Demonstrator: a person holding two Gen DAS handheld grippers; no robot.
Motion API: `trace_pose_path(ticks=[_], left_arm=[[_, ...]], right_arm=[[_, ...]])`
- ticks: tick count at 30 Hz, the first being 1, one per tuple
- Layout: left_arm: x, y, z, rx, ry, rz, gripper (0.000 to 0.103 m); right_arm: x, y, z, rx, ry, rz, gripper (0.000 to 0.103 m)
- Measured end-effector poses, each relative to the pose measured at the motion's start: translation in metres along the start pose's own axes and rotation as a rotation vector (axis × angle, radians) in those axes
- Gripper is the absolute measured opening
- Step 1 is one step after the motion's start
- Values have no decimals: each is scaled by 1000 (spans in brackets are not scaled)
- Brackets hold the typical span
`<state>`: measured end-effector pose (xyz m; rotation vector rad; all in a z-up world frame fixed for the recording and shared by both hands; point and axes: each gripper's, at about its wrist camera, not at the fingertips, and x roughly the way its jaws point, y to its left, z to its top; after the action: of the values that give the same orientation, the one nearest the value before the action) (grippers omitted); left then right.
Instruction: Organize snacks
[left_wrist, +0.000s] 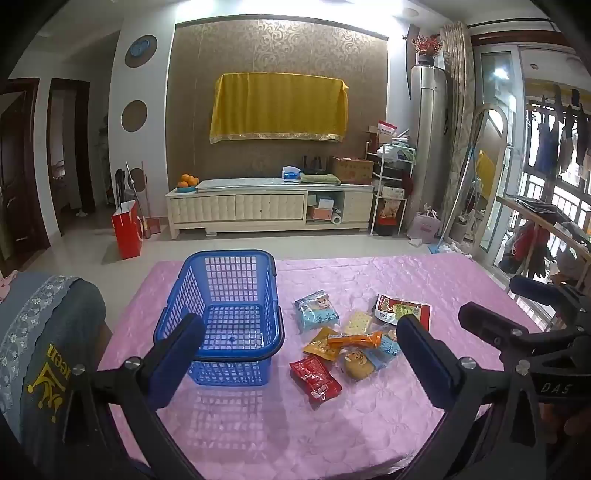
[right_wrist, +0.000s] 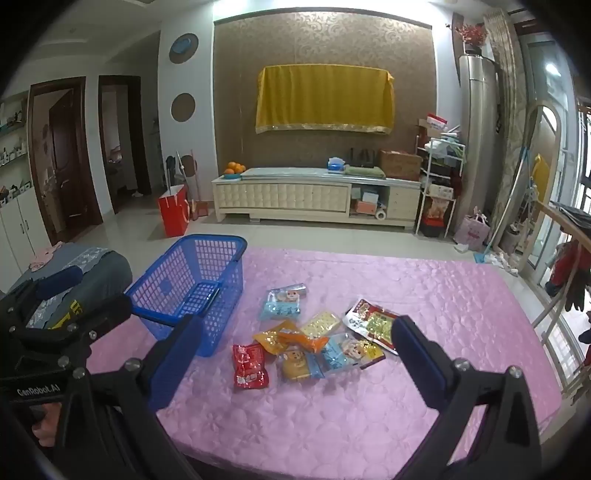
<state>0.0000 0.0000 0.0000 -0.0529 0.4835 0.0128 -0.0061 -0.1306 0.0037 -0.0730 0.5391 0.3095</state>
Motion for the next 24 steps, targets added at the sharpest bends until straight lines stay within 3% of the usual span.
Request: trace_pose_path(ticks=[24], left_arm=[[-3,-1,-1,7,0,3,103]], right_arm=[[-4,2,4,-5,-1,-6,103]])
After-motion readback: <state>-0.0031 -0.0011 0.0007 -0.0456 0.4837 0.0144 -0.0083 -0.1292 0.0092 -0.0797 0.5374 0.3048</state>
